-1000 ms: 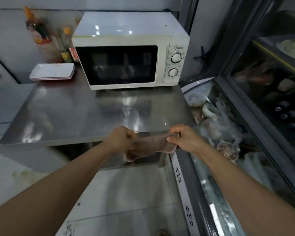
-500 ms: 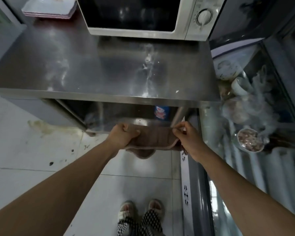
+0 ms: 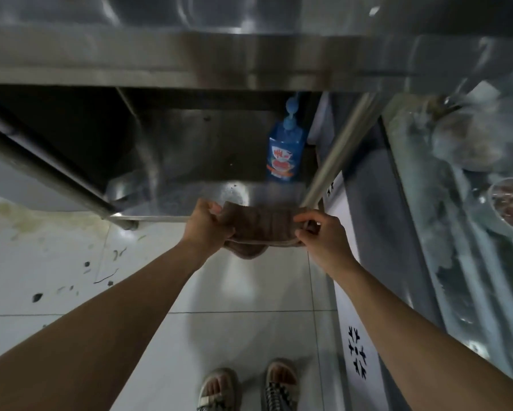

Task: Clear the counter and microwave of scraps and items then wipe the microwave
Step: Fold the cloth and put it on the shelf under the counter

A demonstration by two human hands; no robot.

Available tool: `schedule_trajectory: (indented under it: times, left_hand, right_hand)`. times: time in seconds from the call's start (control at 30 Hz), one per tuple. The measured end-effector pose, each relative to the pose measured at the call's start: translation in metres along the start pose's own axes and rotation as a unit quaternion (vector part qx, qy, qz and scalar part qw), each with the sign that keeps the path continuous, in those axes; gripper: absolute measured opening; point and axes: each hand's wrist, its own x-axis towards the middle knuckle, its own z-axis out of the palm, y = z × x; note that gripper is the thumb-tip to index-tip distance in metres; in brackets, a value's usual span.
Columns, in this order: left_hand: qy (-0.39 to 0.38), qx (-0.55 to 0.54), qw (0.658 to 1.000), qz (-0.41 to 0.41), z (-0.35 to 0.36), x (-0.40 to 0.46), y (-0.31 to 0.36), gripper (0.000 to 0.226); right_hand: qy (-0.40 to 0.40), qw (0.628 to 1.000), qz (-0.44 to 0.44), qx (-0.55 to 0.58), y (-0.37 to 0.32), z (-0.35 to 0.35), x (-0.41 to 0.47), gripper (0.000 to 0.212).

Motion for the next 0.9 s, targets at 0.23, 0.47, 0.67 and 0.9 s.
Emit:
schedule_trajectory:
  times: [0.23, 0.47, 0.67, 0.9]
  left_hand:
    - [0.02, 0.035, 0.998, 0.05, 0.06, 0.09, -0.058, 0.021]
    - [0.055, -0.032, 0.995, 0.081, 0.11, 0.173, -0.091, 0.019]
    - [0.06, -0.061, 0.992, 0.096, 0.136, 0.233, -0.1, 0.024]
    - [0.085, 0.061, 0.988, 0.113, 0.155, 0.271, -0.104, 0.031]
  right_hand:
    - [0.034, 0.997, -0.034, -0.061, 0.06, 0.056, 0.055, 0.024]
    - [0.026, 0.993, -0.044, -0.102, 0.122, 0.103, 0.136, 0.032]
    - [0.028, 0.992, -0.032, -0.119, 0.142, 0.122, 0.196, 0.048]
    - [0.016, 0.979, -0.034, -0.199, 0.164, 0.141, 0.24, 0.058]
